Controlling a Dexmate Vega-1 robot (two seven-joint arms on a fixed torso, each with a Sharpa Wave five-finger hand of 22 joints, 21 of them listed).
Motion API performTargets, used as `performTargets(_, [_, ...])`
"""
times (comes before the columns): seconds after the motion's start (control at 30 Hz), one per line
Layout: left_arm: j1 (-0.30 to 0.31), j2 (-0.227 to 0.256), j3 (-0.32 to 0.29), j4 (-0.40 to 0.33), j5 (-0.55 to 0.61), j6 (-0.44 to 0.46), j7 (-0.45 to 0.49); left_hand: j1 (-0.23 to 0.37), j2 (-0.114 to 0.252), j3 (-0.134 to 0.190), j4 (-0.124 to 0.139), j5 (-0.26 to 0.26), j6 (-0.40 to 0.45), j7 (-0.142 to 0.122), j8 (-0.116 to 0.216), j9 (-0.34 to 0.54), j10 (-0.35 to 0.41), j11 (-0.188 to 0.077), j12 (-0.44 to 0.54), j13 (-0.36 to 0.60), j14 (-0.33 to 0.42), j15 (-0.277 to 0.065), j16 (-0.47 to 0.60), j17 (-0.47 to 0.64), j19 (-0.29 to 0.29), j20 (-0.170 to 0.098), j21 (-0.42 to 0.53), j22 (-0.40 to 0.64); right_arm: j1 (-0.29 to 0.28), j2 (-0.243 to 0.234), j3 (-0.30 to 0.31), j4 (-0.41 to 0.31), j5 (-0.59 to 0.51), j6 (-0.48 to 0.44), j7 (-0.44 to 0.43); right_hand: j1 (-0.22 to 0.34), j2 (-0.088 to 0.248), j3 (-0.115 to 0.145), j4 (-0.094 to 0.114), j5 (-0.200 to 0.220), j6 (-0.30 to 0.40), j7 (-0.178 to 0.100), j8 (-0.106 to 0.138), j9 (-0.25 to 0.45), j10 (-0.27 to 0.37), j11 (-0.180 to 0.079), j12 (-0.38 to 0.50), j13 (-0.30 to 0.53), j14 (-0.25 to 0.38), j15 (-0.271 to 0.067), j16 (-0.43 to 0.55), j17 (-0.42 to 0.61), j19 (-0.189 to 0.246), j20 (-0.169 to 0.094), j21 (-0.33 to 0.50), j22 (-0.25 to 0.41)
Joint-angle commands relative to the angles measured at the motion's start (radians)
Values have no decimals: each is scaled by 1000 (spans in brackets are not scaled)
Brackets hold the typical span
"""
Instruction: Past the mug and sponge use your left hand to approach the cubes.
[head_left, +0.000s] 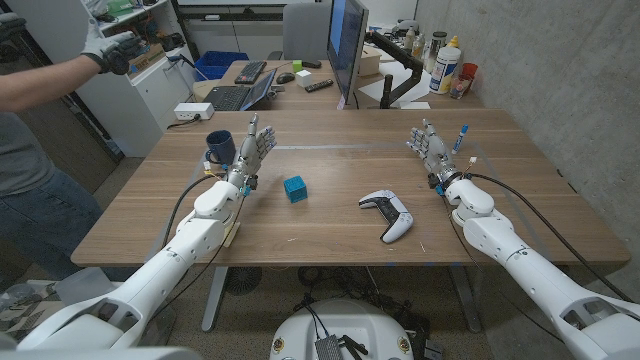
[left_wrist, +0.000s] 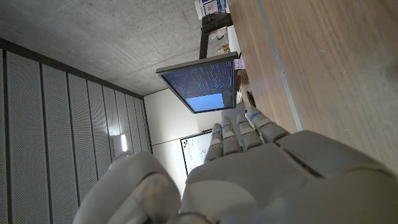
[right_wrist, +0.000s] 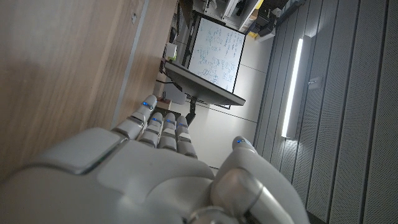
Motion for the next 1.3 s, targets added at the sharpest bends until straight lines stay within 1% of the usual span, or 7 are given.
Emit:
performTargets(0.03, [-4, 6, -5, -14, 16, 36, 5, 12, 3, -9, -1, 5, 5, 3, 6, 3, 10, -1, 6, 4, 9, 2, 5, 3, 10, -17, 4, 1, 5, 29, 23, 26, -11, 7, 15, 9, -2, -1, 5, 8, 10, 0, 5, 1, 11, 2, 3, 2, 9, 2, 6, 4, 5, -50, 1, 1])
performTargets(0.27, [-5, 3, -5, -18, 23, 41, 9, 14, 6, -10, -3, 7, 9, 3, 6, 3, 11, -1, 7, 4, 11, 2, 5, 3, 13, -17, 5, 1, -3, 36, 34, 21, -19, -2, 14, 9, -1, -3, 4, 9, 9, 2, 4, 1, 11, 3, 2, 2, 8, 2, 5, 4, 2, -46, -2, 1])
performTargets(0.43, [-6, 7, 2, -24, 36, 51, 13, 18, 9, -9, -4, 10, 13, 2, 7, 3, 11, 1, 7, 4, 14, 2, 6, 3, 16, -20, 7, 1, -10, 49, 46, 23, -16, 11, 13, 10, -1, -3, 3, 10, 9, 1, 4, 1, 12, 4, 2, 2, 8, 4, 4, 4, 2, -47, -3, 1])
performTargets(0.73, [-3, 16, 1, -42, 50, 58, 28, 23, 16, -8, -6, 14, 25, 1, 10, 3, 12, 5, 7, 4, 15, 5, 6, 3, 16, -19, 7, 1, -16, 49, 58, 16, -22, 5, 7, 11, 1, -5, 2, 11, 10, 1, 3, 2, 13, 4, 1, 2, 9, 5, 3, 4, -2, -44, -7, 2])
performTargets(1.03, [17, 28, -4, -70, 61, 42, 40, 33, 20, -7, -11, 18, 29, 2, 10, 4, 15, 6, 8, 4, 22, 8, 9, 3, 17, -14, 7, 1, -14, 56, 61, 21, -28, 4, 7, 11, 2, -7, 0, 12, 13, -3, 3, 2, 15, 6, 1, 2, 10, 5, 2, 5, -4, -43, -11, 2])
performTargets(1.3, [49, 43, -18, -109, 66, 11, 50, 43, 24, -5, -16, 22, 36, 3, 12, 4, 26, 4, 12, 5, 30, 7, 11, 3, 20, -11, 8, 1, -14, 59, 61, 10, -37, 2, -3, 12, 3, -9, -1, 14, 16, -2, 3, 2, 18, 8, 0, 2, 12, 6, 2, 5, -5, -40, -14, 2])
